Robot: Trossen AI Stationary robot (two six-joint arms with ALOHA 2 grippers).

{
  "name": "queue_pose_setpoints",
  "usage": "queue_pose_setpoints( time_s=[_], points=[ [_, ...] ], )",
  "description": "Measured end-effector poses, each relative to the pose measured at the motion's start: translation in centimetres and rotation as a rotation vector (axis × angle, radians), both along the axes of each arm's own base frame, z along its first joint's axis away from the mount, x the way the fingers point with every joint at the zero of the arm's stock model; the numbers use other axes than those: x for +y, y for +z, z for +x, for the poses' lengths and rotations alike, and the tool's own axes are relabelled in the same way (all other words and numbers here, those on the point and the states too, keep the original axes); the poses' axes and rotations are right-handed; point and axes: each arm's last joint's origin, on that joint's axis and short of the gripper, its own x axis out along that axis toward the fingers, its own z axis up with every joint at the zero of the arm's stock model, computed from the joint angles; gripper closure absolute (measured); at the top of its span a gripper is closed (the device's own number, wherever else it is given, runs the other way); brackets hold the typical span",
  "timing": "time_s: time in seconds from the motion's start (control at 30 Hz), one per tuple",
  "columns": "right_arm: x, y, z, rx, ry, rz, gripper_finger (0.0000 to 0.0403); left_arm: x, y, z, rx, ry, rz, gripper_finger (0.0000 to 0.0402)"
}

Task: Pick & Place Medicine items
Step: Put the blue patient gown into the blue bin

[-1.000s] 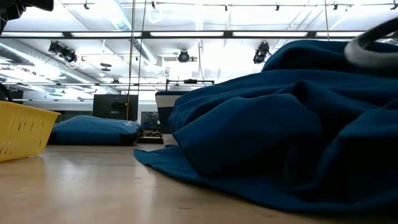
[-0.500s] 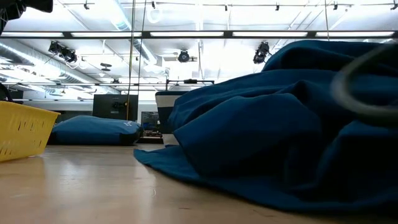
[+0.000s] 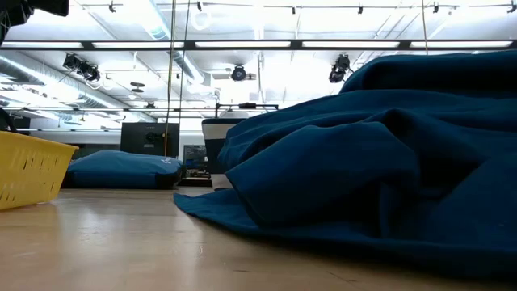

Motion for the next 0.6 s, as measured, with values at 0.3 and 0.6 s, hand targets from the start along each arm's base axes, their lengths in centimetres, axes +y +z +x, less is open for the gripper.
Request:
queue_pose_setpoints(
  time_s=[0.3, 0.6],
  points=[
    [-0.2, -0.1, 0.2, -0.068, -0.018, -0.118, 0.0016, 0.0, 0.0, 0.0, -0.001, 0.0, -0.004, 0.004],
    [0.2, 0.8, 0.9, -0.237, 0.065, -0.182, 0.0016, 0.0, 0.0, 0.0, 0.001, 0.001, -0.008, 0.004]
  ],
)
